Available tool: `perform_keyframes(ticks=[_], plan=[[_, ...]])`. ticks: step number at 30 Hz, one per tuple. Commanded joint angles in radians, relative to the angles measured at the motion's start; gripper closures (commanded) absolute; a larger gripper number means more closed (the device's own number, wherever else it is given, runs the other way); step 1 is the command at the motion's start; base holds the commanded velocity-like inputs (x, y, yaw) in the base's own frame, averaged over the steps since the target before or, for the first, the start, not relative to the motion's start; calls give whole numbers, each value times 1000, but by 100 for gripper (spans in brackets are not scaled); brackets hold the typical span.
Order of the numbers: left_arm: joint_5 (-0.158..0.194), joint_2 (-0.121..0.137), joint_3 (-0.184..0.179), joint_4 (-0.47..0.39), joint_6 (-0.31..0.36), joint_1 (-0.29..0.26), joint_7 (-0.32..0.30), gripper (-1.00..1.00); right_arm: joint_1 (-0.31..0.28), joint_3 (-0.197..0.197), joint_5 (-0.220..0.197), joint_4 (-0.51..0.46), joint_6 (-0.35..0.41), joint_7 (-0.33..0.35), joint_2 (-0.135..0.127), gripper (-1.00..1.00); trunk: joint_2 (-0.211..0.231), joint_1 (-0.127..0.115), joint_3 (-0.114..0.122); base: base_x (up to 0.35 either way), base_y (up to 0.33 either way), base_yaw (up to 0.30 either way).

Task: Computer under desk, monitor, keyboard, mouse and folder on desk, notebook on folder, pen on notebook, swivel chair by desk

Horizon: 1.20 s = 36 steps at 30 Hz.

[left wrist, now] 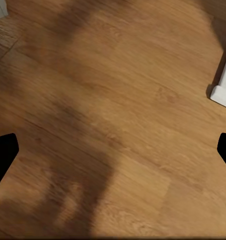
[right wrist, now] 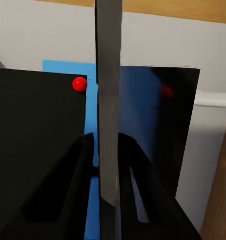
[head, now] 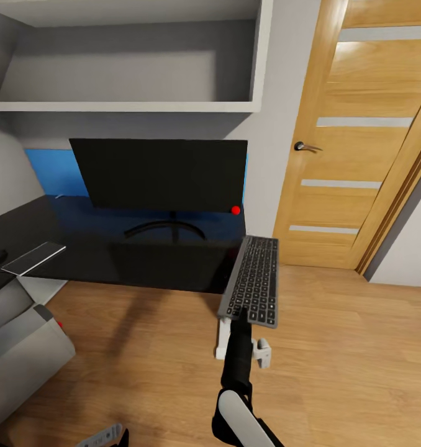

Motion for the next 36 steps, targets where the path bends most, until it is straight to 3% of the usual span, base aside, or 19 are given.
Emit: perform_keyframes(ticks=[1,5,13,25,36], plan=[[8,0,-2,-1,4,0,6,-100,-1,1,-11,3,-20,24,0,100,0,0,-1,0,0,0],[8,1,-2,0,4,0,6,-100,-1,-2,-12,6,-57,55,0,100,0,0,-1,0,0,0],[7,0,-3,1,3,0,5,-100,-1,-1,-14,7,-60,59,0,100,0,0,-1,7,0,0],[6,-1,-5,1,4,0,5,-100,-1,-16,-18,14,-65,55,0,100,0,0,-1,237,-2,0],[11,-3,-4,-15,5,0,8,-100,-1,-15,-18,95,-58,54,0,100,-14,8,-7,8,0,0]])
